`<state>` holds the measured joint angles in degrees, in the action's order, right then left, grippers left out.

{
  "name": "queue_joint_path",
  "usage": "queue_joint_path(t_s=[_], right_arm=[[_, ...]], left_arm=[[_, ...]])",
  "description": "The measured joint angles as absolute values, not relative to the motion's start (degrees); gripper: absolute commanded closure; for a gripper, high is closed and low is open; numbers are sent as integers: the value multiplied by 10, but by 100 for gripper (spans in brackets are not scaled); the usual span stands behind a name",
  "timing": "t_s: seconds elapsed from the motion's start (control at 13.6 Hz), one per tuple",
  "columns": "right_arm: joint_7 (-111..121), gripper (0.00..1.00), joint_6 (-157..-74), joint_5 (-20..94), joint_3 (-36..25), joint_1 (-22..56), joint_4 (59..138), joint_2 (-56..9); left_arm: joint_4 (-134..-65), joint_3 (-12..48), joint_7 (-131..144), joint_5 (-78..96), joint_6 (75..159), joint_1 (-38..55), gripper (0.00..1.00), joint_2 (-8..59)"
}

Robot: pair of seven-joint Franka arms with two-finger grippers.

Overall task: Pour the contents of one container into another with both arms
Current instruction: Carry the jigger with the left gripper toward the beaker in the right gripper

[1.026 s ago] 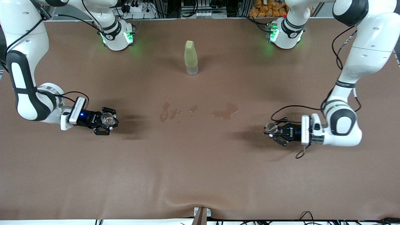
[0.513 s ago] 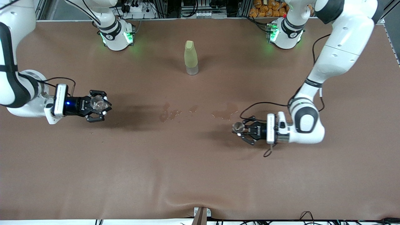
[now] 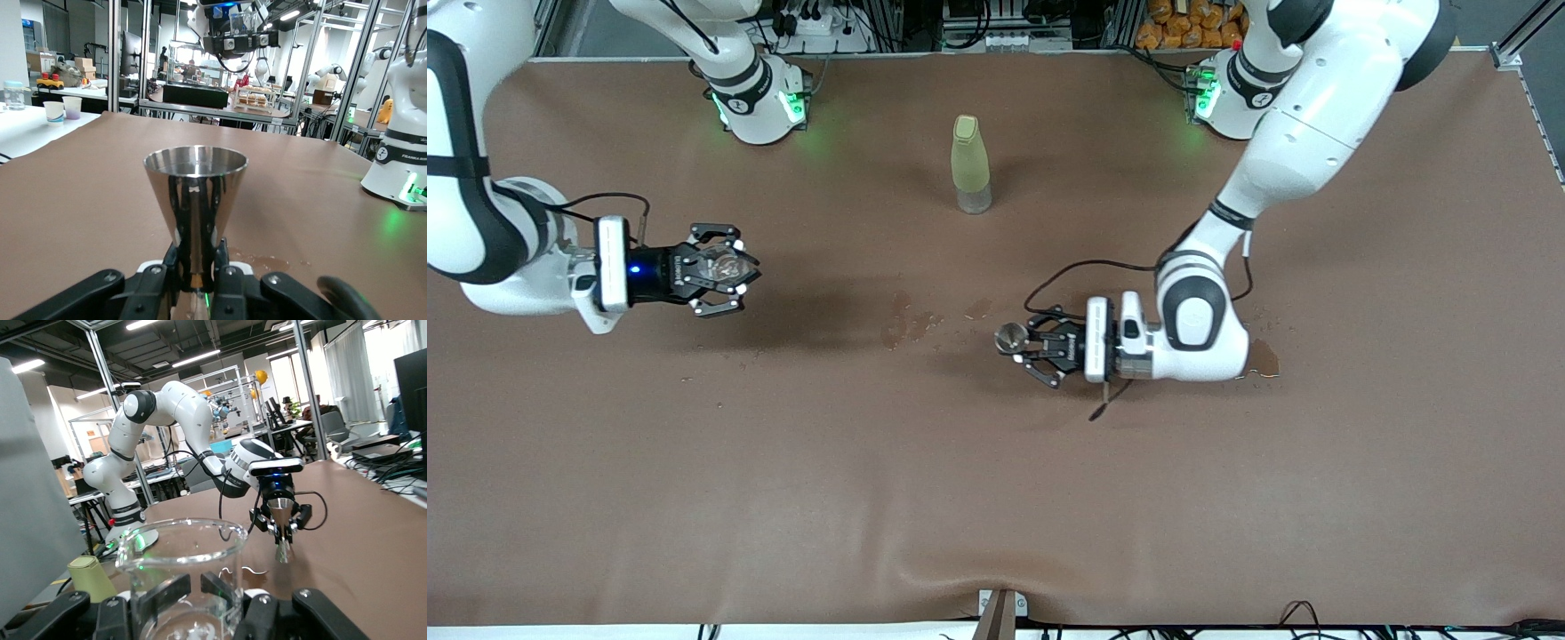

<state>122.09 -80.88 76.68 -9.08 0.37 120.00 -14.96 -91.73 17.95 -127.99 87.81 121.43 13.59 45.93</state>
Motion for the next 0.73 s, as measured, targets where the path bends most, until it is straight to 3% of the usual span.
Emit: queue_joint_path(t_s=[0.73], right_arm=[[1220,100,-910,901,-89,126,1301,-126]], left_arm=[[-883,176,-1282,968,1311,266,100,489]])
